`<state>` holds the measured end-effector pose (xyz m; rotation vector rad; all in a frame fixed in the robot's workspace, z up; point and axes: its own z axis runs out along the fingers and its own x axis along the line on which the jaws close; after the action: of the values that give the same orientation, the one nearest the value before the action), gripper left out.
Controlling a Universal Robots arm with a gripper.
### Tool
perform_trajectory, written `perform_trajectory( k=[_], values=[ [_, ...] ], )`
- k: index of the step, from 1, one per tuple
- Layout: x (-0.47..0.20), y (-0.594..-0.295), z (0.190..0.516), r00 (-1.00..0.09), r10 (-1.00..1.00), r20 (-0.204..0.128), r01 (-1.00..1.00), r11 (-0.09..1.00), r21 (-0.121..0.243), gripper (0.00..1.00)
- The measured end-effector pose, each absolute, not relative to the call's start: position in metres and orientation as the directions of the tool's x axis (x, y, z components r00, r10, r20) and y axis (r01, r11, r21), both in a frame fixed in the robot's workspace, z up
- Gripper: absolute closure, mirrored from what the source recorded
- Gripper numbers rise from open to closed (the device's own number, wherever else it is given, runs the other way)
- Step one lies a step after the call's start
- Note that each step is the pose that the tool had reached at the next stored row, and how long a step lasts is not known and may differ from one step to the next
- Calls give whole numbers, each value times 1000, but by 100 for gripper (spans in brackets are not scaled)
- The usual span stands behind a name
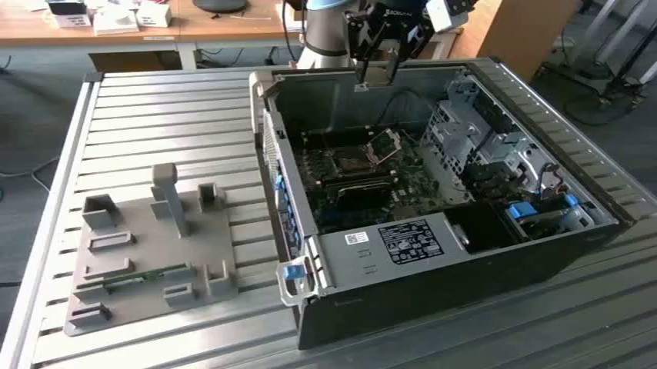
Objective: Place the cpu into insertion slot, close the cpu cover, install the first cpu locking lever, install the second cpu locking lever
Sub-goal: 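Place the cpu into insertion slot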
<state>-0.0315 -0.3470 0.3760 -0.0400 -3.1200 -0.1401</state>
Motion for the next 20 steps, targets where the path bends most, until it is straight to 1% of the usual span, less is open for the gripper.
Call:
perform_trajectory(
  k=[20],
  values=[
    [-32,-347,369,-1000,25,19,26,996,89,46]
  ],
)
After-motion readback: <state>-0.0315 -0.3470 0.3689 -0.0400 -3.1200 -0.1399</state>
